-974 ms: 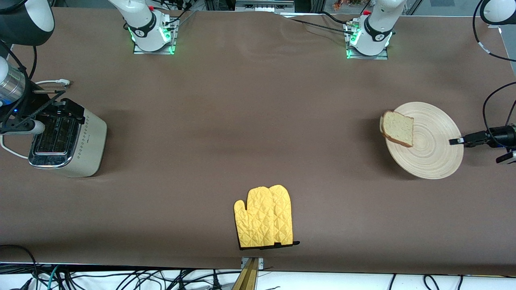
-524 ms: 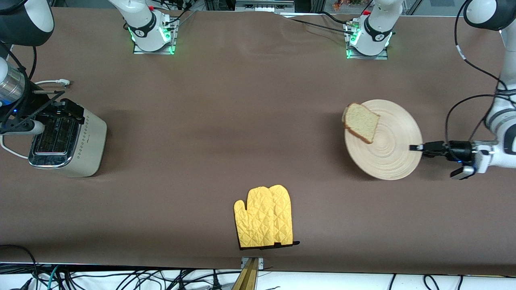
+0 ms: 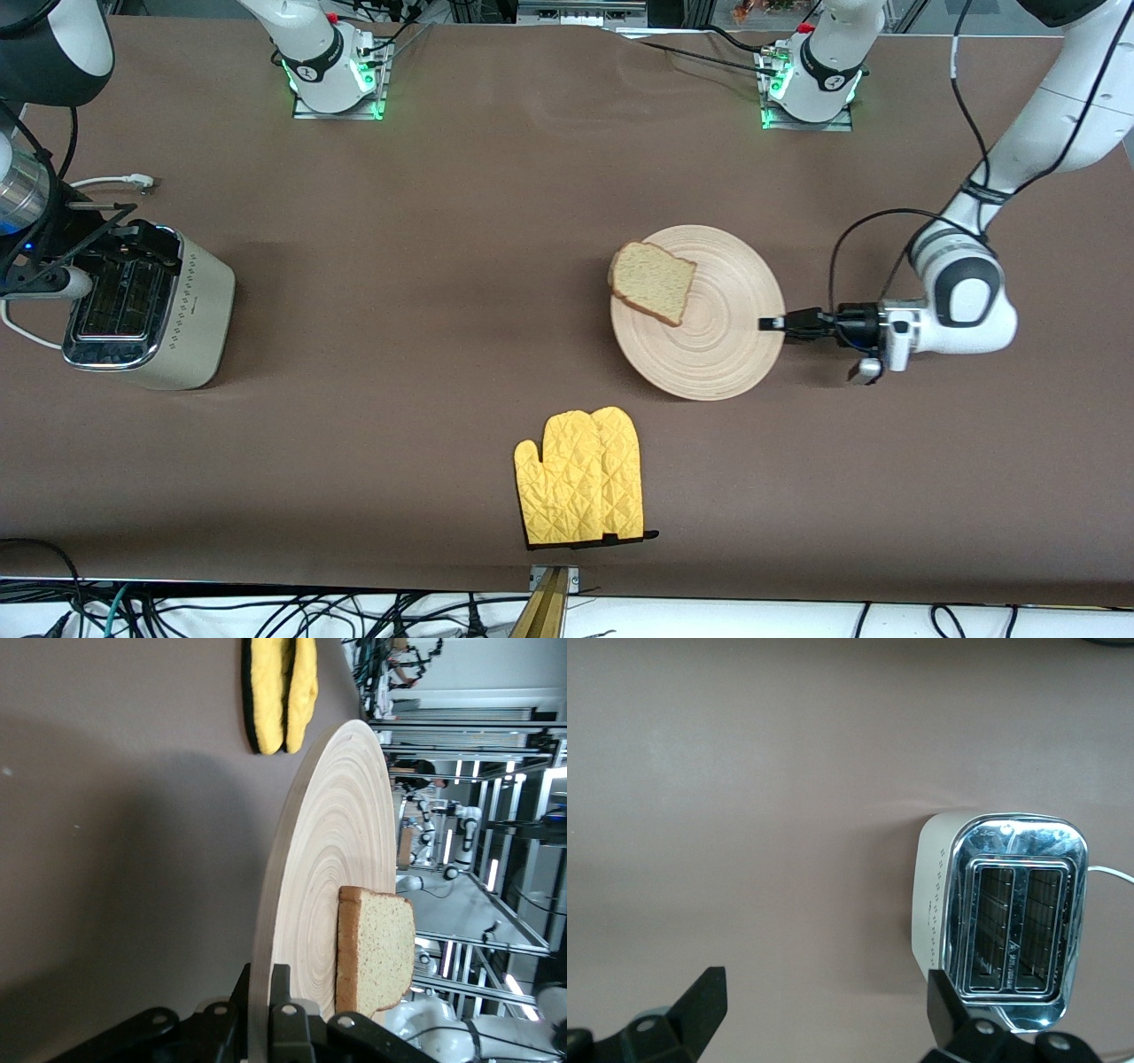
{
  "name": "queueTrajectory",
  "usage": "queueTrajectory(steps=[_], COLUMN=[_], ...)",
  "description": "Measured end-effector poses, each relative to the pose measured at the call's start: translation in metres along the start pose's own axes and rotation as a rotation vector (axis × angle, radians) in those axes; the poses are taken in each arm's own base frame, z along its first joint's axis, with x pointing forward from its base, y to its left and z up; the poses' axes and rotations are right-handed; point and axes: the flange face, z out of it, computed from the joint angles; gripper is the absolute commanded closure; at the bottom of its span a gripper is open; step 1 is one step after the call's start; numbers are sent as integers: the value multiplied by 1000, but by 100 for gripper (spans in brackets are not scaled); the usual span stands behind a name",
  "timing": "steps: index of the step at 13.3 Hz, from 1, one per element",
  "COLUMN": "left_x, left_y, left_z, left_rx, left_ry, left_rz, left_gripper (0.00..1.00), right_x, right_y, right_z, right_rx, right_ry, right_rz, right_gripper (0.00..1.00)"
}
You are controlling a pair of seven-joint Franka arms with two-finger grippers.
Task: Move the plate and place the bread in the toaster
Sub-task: 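Slide the wooden plate with bread toward the table middle with the left gripper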
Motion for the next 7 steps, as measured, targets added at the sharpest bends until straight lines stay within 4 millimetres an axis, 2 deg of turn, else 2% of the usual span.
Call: queueTrajectory(steps=[3, 7], left_x=[-2, -7], left_y=[7, 22], left_z=[61, 131], left_rx=[53, 44], left_ry=[4, 50], left_rz=[-14, -36], left_gripper=[100, 100], right_x=[4, 9], right_y=[2, 1], right_z=[4, 8], right_rx=[1, 2], right_ry=[1, -3], right_rz=[3, 2], right_gripper=[0, 0])
